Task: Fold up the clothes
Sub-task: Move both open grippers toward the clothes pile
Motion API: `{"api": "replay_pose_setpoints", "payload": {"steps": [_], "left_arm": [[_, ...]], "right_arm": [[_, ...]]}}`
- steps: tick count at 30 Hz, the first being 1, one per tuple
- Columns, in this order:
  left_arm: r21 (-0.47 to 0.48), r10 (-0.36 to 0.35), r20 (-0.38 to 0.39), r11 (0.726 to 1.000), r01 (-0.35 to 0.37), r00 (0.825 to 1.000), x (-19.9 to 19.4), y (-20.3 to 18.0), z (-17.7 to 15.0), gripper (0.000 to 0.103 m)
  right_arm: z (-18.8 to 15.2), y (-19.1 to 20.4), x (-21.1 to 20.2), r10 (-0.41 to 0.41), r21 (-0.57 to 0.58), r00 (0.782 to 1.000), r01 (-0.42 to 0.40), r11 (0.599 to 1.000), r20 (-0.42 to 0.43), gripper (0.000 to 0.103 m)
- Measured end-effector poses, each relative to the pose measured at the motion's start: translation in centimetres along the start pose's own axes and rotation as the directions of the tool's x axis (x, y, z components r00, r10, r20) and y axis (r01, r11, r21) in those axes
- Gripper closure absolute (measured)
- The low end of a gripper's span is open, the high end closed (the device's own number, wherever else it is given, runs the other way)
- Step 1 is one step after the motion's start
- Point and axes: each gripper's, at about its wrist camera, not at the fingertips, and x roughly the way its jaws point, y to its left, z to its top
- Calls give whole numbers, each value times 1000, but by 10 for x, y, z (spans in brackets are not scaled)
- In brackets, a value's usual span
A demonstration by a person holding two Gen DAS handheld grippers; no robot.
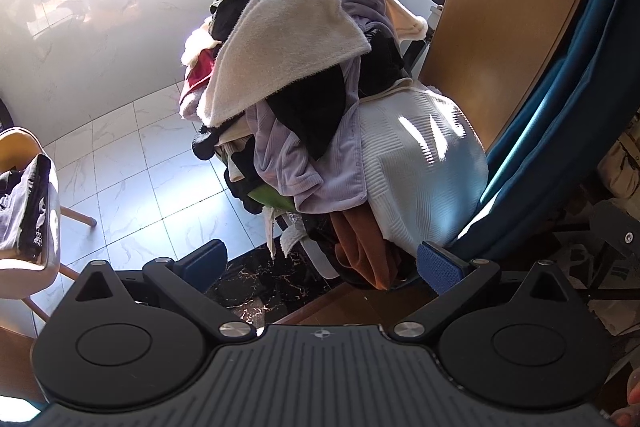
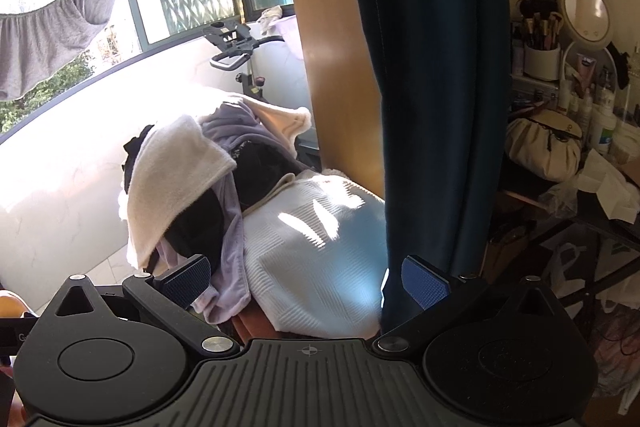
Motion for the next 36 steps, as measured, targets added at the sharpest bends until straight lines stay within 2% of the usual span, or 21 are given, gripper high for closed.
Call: {"api": "replay_pose_setpoints", "payload": {"steps": [5, 10, 14, 17, 20, 25, 29, 31, 33, 36], "left_arm": [[-12, 12, -8, 1000, -12, 1000, 2, 12, -1, 0], [-86, -20, -38, 996, 17, 999, 9, 37, 1, 0], [-143, 19, -50, 989, -26, 999, 18, 62, 8, 0], [-175, 42, -22, 983, -46, 999, 25, 80, 18, 0], [-167, 69, 8, 984, -67, 998, 37, 91, 35, 0], [-119, 80, 60, 990, -72, 995, 66, 101, 81, 0], [-56, 110, 91, 993, -105, 990, 91, 108, 140, 0], [7, 128, 97, 992, -129, 987, 108, 108, 176, 0], [44, 131, 91, 990, -136, 987, 123, 107, 205, 0], [32, 70, 68, 997, -72, 995, 147, 109, 249, 0]], "right_arm": [[-2, 15, 8, -10, -67, 1000, 10, 998, -9, 1], [-4, 23, 25, 28, -38, 999, -30, 999, -45, 1], [-3, 31, 43, 29, -34, 998, -31, 999, -59, 1], [1, 39, 61, 49, -35, 996, -51, 998, -73, 1], [7, 49, 81, 44, -46, 996, -48, 998, -79, 1], [26, 67, 130, 41, -68, 996, -46, 997, -74, 1], [56, 75, 183, 176, 60, 975, -170, 984, -136, 1], [68, 80, 208, 196, 114, 973, -183, 976, -121, 1], [80, 88, 231, 168, 109, 982, -159, 981, -83, 1], [99, 91, 264, 176, 169, 984, -168, 971, -36, 1]]}}
